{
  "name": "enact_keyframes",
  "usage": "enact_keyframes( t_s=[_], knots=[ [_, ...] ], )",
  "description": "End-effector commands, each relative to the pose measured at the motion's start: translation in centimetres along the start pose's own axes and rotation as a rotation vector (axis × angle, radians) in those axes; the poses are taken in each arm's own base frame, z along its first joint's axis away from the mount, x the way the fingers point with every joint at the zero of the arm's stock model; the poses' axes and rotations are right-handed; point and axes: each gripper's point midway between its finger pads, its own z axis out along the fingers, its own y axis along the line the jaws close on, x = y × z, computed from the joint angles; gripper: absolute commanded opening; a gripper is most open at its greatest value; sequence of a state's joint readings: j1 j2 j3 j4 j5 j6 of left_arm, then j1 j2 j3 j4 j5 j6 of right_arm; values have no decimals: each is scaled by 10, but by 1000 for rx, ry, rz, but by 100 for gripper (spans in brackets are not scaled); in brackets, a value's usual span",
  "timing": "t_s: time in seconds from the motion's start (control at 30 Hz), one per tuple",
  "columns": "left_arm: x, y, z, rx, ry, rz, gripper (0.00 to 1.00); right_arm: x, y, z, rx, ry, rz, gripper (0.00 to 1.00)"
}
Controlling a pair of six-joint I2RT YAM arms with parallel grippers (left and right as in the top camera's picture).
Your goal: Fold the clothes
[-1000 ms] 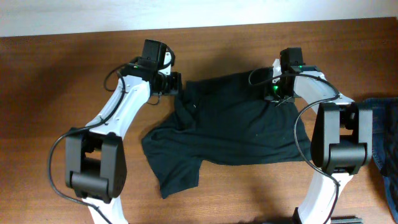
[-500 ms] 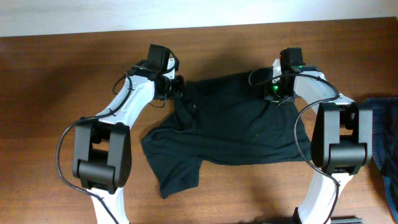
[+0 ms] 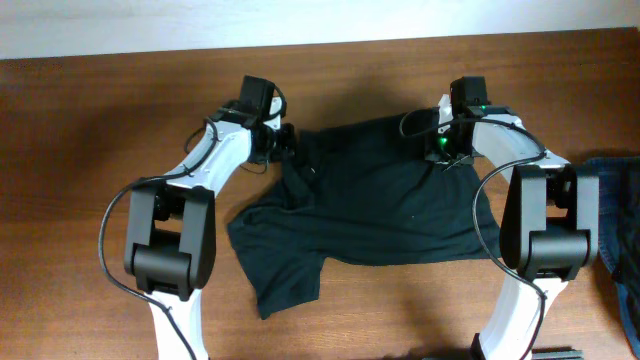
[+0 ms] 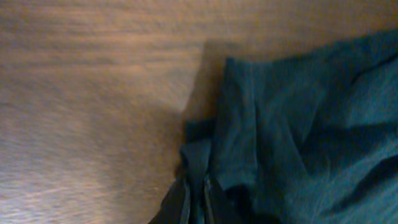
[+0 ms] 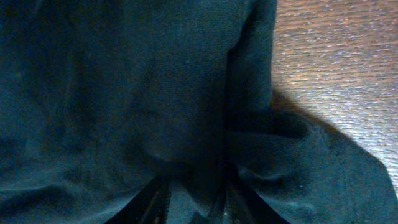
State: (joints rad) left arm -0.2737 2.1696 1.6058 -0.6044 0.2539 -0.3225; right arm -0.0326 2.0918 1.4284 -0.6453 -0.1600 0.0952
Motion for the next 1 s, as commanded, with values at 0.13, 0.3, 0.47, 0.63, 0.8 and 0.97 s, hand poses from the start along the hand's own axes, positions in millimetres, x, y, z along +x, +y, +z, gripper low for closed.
enact_keyframes(
  t_s=[0.13, 0.3, 0.47, 0.63, 0.8, 0.97],
  knots=[
    [-39, 22, -21, -15, -87, -40, 2, 9, -2, 8, 14, 23, -3, 35],
    [-55, 51, -28, -93, -148, -31, 0, 9, -2, 8, 14, 23, -3, 35],
    [-81, 59, -36, -98, -242, 110, 9, 8, -2, 8, 14, 21, -4, 35],
    [-111, 54, -46, -95, -365, 215, 16, 8, -2, 8, 16, 19, -4, 35],
    [-131, 49, -54, -100, -452, 263, 19, 8, -6, 8, 41, 17, -4, 35],
    [-108, 48, -44, -86, -352, 252, 19, 7, -6, 8, 40, 13, -4, 35]
  ],
)
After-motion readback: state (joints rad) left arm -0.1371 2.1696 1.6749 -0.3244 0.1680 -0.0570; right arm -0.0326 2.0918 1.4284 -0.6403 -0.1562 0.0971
